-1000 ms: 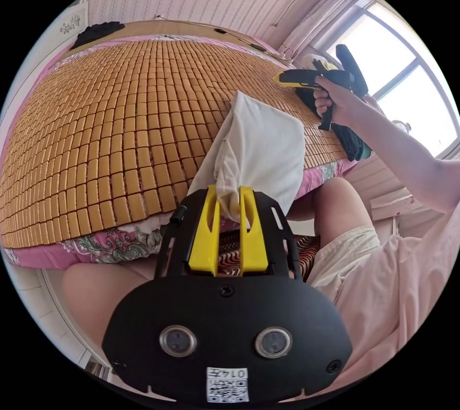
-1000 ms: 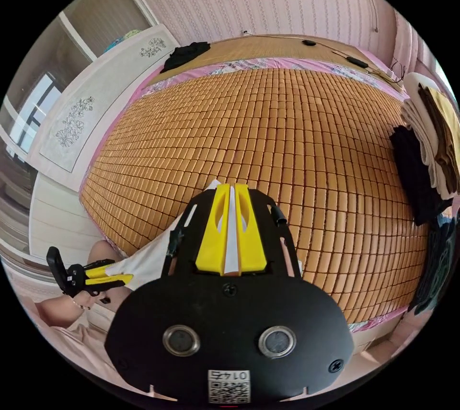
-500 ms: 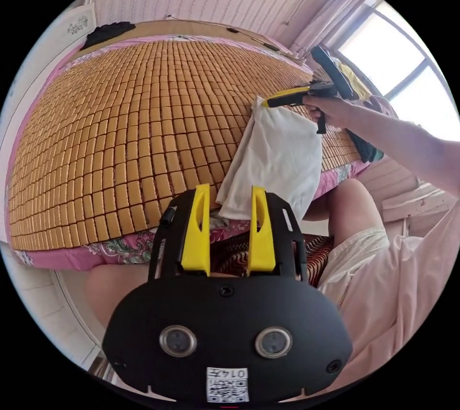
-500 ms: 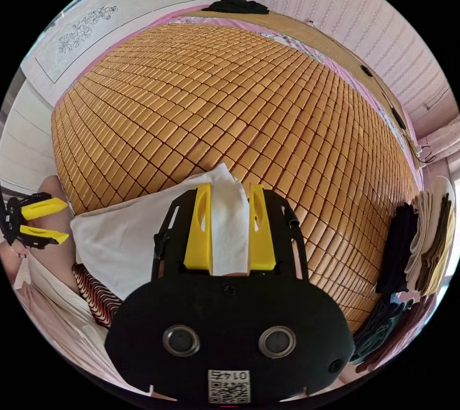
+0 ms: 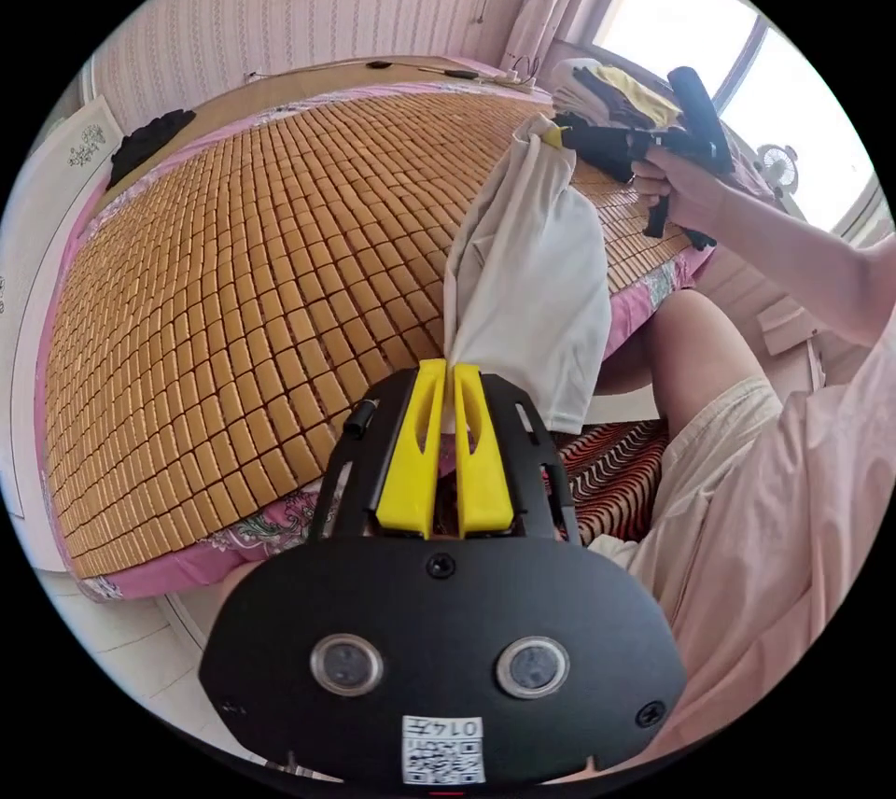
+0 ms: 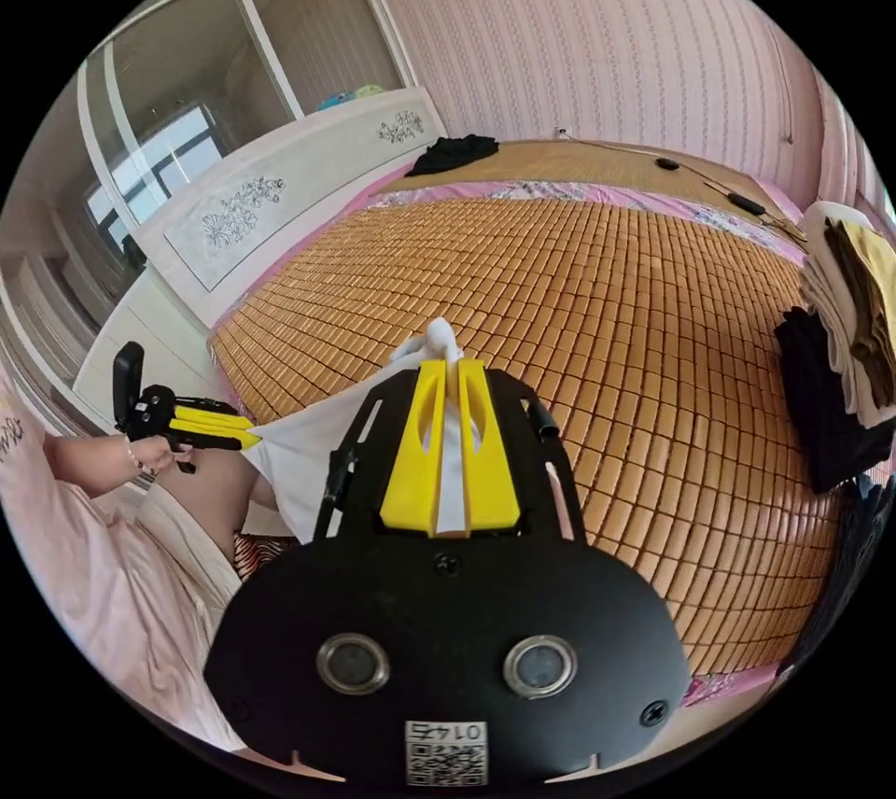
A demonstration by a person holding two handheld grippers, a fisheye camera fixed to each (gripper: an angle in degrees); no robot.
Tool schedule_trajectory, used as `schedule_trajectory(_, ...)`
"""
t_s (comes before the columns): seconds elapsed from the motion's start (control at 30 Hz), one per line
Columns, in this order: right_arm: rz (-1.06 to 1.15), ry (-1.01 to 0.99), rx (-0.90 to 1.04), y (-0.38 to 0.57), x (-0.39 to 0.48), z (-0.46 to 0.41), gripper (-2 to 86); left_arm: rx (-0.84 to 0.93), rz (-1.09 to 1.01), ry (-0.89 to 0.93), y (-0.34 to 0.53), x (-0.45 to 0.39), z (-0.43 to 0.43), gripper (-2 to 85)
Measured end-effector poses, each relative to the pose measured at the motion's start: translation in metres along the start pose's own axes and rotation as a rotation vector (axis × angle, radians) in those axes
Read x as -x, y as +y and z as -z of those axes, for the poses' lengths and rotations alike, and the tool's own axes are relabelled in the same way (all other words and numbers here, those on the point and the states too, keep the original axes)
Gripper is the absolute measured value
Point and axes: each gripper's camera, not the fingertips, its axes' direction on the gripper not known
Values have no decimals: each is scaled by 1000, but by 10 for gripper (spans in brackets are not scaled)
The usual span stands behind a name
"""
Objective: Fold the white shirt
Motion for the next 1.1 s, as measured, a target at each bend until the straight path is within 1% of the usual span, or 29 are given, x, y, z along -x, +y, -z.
schedule_trajectory(0.07,-27,-2,-95,29,1,51,14,-74,-90,4,-1,-21,23,-4)
schedule_trajectory(0.17,-66,-4,-190,60,2,106,14,-109,-193,-34,-8,-53,45,-5)
schedule_trajectory(0.33,-70,105,-290,91,11,179,14,-193,-325,-54,-33,-99,79,-6)
schedule_trajectory(0.43,-83,163,-366,98,8,226,14,-253,-399,-34,-60,-122,94,-6)
schedule_trajectory(0.6,-37,301,-425,76,-11,309,16,-350,-483,121,-135,-147,105,-6)
schedule_trajectory(0.7,4,404,-389,32,-46,362,19,-424,-526,234,-204,-163,105,-4)
schedule_trajectory(0.77,9,505,-327,-28,-97,394,27,-493,-573,282,-276,-183,99,1)
schedule_trajectory(0.8,-5,523,-308,-47,-116,400,29,-497,-563,293,-297,-188,95,4)
schedule_trajectory(0.87,-204,564,-277,-123,-206,415,43,-506,-408,361,-386,-203,72,24)
schedule_trajectory(0.9,-261,588,-287,-137,-226,416,47,-514,-395,342,-406,-208,65,33)
schedule_trajectory(0.93,-357,653,-288,-155,-260,414,56,-511,-316,264,-440,-213,48,52)
schedule_trajectory(0.97,-446,715,-253,-161,-284,404,66,-463,-246,229,-467,-214,30,55)
schedule_trajectory(1.03,-478,752,-185,-152,-300,385,76,-398,-128,229,-487,-206,6,57)
schedule_trajectory(1.1,-435,773,-182,-126,-292,368,86,-381,-105,298,-484,-199,-8,55)
